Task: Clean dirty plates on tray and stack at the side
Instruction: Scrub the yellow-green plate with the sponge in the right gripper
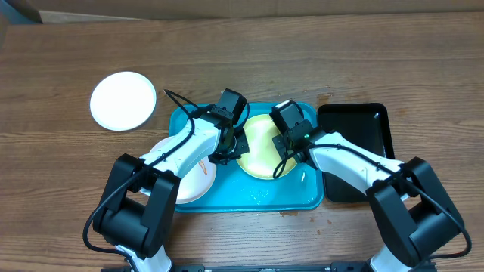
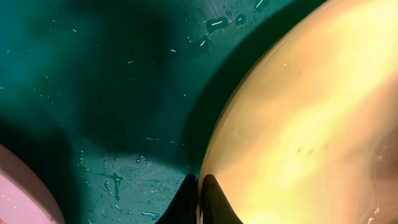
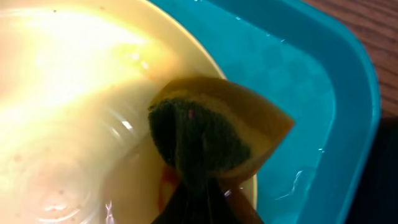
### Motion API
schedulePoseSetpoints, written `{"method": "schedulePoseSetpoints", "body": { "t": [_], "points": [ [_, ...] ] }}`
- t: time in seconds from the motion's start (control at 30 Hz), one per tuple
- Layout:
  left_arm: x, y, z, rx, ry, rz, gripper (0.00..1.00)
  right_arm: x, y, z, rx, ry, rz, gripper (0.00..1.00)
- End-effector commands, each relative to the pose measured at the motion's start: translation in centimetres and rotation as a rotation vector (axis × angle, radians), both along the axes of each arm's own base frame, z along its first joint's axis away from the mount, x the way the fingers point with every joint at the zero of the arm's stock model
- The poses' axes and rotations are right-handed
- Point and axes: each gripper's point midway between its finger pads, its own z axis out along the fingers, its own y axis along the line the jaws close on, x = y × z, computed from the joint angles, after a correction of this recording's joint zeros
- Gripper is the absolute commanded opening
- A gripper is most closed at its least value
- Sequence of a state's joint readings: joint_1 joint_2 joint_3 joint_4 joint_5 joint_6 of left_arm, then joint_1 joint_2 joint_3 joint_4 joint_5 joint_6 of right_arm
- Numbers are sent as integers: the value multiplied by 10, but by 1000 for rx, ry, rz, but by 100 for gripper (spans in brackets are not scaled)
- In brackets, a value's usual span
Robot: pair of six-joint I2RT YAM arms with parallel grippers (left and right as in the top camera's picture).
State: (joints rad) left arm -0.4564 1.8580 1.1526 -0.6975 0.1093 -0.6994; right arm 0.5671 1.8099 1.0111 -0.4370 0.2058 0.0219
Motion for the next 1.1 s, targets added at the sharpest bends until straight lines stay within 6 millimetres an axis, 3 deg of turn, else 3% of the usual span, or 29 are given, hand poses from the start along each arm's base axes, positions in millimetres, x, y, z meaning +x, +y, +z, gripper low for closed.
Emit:
{"method": "schedulePoseSetpoints", "body": {
  "t": [0.0,0.13,0.23,0.37,0.5,0.63,0.77,0.87,1.07],
  "points": [
    [5,-1,7,-5,-21,-2,4,-34,13,-18,95,151,61,4],
    [5,-1,7,-5,-21,-2,4,-47,33,-12,198,232,106,4],
    [5,-1,7,-5,-21,-1,4,-45,49,2,271,255,133,4],
    [5,-1,7,-5,-21,-1,4,-34,70,30,389,266,167,4],
    [5,-1,7,-4,-20,-1,4,-12,66,55,426,241,134,4],
    [4,0,7,-3,-18,-2,4,14,38,81,425,225,47,4],
    [5,0,7,-3,-18,-2,4,32,-12,96,354,223,-92,4],
    [5,0,7,-3,-18,-2,4,33,-59,95,274,248,-211,4],
    [5,0,7,-3,-19,-2,8,22,-129,81,174,302,-388,4]
  ]
}}
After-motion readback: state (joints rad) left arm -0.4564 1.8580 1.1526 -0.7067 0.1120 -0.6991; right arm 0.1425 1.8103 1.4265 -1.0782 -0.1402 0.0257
